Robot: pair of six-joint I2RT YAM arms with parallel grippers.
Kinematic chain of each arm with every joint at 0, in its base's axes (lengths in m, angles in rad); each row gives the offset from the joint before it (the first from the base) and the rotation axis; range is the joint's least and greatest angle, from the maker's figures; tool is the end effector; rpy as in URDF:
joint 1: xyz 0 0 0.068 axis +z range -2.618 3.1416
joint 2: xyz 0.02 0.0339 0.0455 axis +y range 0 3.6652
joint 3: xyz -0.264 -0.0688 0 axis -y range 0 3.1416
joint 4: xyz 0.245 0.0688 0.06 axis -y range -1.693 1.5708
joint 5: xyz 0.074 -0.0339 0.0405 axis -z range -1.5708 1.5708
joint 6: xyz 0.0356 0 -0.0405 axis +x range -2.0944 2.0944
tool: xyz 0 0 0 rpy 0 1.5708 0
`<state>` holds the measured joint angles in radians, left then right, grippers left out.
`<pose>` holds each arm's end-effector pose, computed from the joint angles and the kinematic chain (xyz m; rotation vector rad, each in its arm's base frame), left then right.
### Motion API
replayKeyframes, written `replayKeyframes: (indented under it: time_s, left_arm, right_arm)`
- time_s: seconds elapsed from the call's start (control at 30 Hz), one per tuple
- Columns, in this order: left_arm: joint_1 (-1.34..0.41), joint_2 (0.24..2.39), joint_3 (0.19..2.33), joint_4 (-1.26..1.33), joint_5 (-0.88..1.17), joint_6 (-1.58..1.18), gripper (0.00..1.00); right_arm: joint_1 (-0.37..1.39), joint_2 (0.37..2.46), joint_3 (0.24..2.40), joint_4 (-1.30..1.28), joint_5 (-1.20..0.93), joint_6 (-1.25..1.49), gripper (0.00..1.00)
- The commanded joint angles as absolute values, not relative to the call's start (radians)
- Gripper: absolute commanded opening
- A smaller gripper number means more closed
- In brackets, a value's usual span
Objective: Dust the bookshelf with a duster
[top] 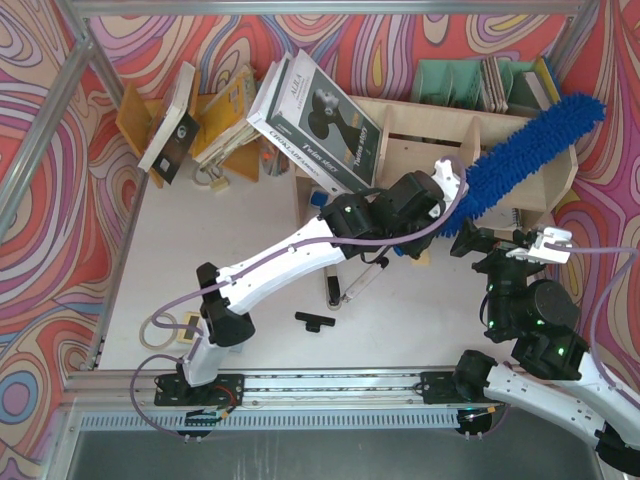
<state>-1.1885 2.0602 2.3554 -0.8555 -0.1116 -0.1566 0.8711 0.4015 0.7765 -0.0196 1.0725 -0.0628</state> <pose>0.1729 -0.4195 0.4171 1.0270 1.9486 -0.6625 0.0679 0.0321 0.3939 0.3339 1.3635 0.0202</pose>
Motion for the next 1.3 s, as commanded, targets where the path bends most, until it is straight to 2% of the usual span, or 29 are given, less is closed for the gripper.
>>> replayKeyframes:
  time_s: [0.0,0.17,0.5,0.8,1.03,1.17,1.27]
  left_arm:
    - [-1.218,2.007,2.298,-0.787,-0.094,-0.157,0.00]
    - [-1.244,1.947,2.216,-0.734,-0.103,-0.178,0.00]
    - [-1.262,1.699,1.842,-0.448,-0.126,-0.168,0.00]
    - [-1.262,1.557,1.695,-0.385,-0.189,-0.187,0.00]
    - [-1.281,1.483,1.671,-0.536,-0.361,-0.270,0.00]
    - [-1.376,1.423,1.634,-0.624,-0.528,-0.311,0.00]
    - [-1.453,1.326,1.546,-0.704,-0.700,-0.451,0.00]
  right_arm:
    - [0.870,0.413,0.775,-0.015,1.080,-0.061,0.99]
    - [0.871,0.414,0.775,-0.015,1.081,-0.061,0.99]
    - [0.871,0.411,0.774,-0.011,1.052,-0.070,0.99]
    - [0.871,0.402,0.771,-0.011,1.031,-0.071,0.99]
    - [0.870,0.408,0.771,-0.011,1.038,-0.077,0.99]
    - [0.871,0.410,0.769,-0.008,1.040,-0.076,0.99]
    - [0.871,0.421,0.769,0.003,1.047,-0.088,0.99]
